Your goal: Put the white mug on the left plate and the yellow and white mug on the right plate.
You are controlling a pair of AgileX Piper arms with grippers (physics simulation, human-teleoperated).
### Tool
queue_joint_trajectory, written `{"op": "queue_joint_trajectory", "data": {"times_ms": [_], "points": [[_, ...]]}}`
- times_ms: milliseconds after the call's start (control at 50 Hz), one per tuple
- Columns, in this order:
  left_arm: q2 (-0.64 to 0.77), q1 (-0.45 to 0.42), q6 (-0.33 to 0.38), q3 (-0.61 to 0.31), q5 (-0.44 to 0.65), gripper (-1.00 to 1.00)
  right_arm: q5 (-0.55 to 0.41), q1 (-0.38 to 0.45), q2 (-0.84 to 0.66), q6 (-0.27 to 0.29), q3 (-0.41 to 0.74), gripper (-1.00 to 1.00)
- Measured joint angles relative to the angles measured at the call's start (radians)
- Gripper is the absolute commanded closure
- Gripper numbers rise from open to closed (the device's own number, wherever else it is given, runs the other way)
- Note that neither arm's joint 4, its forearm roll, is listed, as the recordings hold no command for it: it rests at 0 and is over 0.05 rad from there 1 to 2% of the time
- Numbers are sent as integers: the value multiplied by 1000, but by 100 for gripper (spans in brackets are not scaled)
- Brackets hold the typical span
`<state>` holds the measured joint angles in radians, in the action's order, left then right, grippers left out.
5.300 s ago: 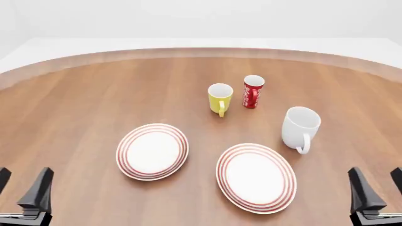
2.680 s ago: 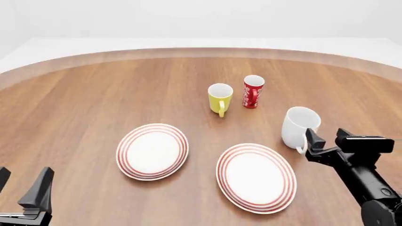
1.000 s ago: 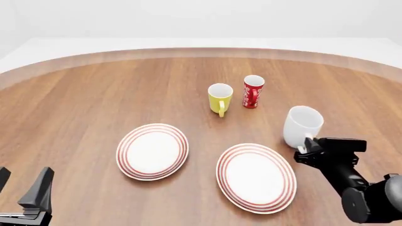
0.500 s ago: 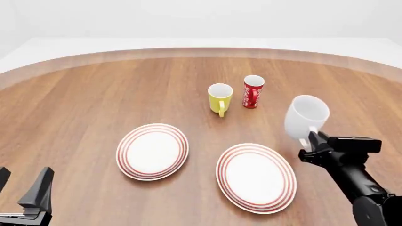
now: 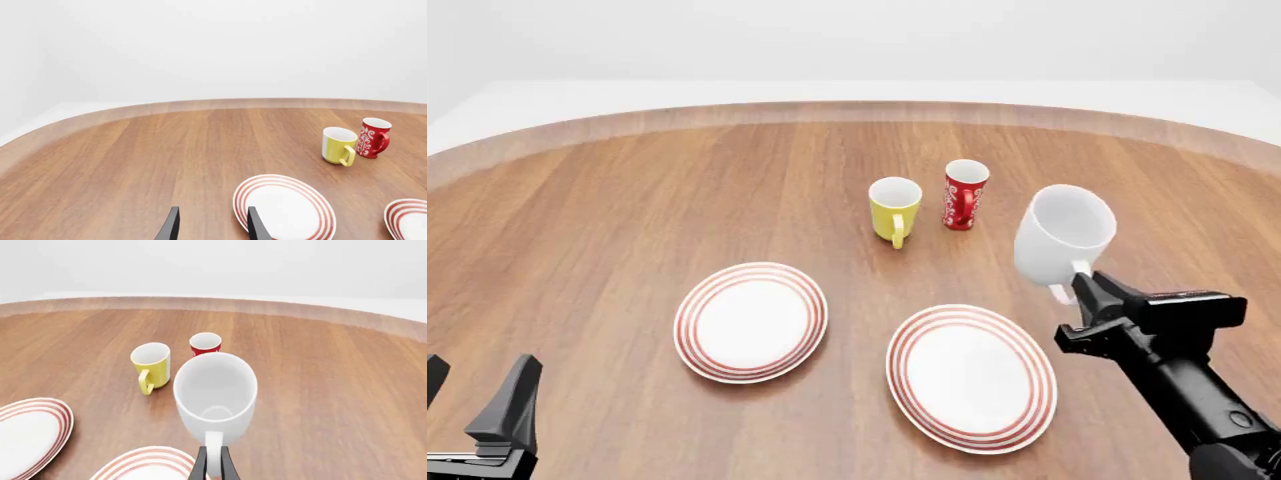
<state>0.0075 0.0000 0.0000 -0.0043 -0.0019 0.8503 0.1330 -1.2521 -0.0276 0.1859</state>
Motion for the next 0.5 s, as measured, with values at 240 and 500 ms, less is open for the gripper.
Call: {"op": "queue_joint_trajectory", "data": {"times_ms": [240,500], "points": [[0,0,0,0,0,-100,-23,70,43,25,3,100],[0,0,0,0,0,-100,-49,162,65,37,27,100]]}}
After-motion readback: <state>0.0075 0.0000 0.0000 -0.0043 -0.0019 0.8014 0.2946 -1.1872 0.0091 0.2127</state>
